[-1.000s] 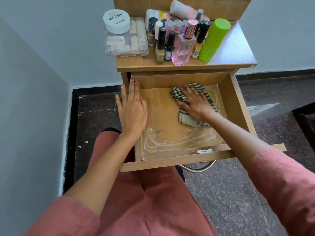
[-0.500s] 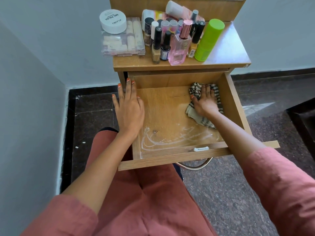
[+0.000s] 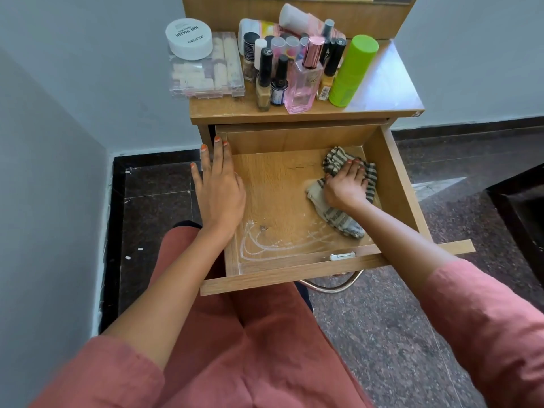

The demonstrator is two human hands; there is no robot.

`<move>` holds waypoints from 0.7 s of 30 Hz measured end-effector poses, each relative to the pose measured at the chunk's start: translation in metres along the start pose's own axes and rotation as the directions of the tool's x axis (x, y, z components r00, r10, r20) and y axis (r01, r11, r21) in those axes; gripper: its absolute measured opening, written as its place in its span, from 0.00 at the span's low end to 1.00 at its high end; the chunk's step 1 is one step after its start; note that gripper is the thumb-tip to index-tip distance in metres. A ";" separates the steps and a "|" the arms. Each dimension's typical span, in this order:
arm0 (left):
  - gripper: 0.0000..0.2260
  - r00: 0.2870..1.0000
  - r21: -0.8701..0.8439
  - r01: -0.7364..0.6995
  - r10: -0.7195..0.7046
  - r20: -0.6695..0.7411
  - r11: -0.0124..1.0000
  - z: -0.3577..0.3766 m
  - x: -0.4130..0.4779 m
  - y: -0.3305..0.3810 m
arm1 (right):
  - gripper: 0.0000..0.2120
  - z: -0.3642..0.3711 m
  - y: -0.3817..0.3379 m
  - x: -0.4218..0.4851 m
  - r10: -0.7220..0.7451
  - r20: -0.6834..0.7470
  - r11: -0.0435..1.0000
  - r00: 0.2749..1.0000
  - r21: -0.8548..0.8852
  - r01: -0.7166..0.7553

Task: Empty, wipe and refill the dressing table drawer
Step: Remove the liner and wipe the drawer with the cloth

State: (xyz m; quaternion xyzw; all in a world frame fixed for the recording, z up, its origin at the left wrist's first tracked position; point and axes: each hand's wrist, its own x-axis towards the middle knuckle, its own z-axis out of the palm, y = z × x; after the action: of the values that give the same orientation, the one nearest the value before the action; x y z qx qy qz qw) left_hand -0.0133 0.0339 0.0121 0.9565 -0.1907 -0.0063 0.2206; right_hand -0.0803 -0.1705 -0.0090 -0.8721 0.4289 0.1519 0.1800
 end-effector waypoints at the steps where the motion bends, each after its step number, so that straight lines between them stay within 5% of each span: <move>1: 0.23 1.000 0.000 -0.001 0.001 -0.001 1.000 0.000 0.000 0.000 | 0.30 -0.002 0.001 0.004 -0.008 -0.016 1.000 1.000 0.005 0.008; 12: 0.23 1.000 0.013 -0.013 0.013 -0.006 1.000 -0.001 -0.001 0.001 | 0.29 -0.011 -0.016 0.027 0.041 -0.087 0.981 0.995 0.195 -0.024; 17: 0.23 1.000 0.013 -0.013 0.013 -0.015 1.000 0.000 -0.002 0.001 | 0.16 -0.004 -0.006 0.028 -0.086 -0.311 0.978 0.947 0.156 0.140; 21: 0.23 1.000 0.014 -0.012 0.012 -0.014 1.000 -0.001 -0.002 0.002 | 0.14 -0.007 -0.003 0.029 -0.167 -0.347 0.966 0.923 0.128 0.223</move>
State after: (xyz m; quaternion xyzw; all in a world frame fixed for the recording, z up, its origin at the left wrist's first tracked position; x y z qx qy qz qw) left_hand -0.0156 0.0336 0.0132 0.9568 -0.1950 0.0030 0.2155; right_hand -0.0598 -0.1923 -0.0146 -0.9057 0.3751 -0.0525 0.1906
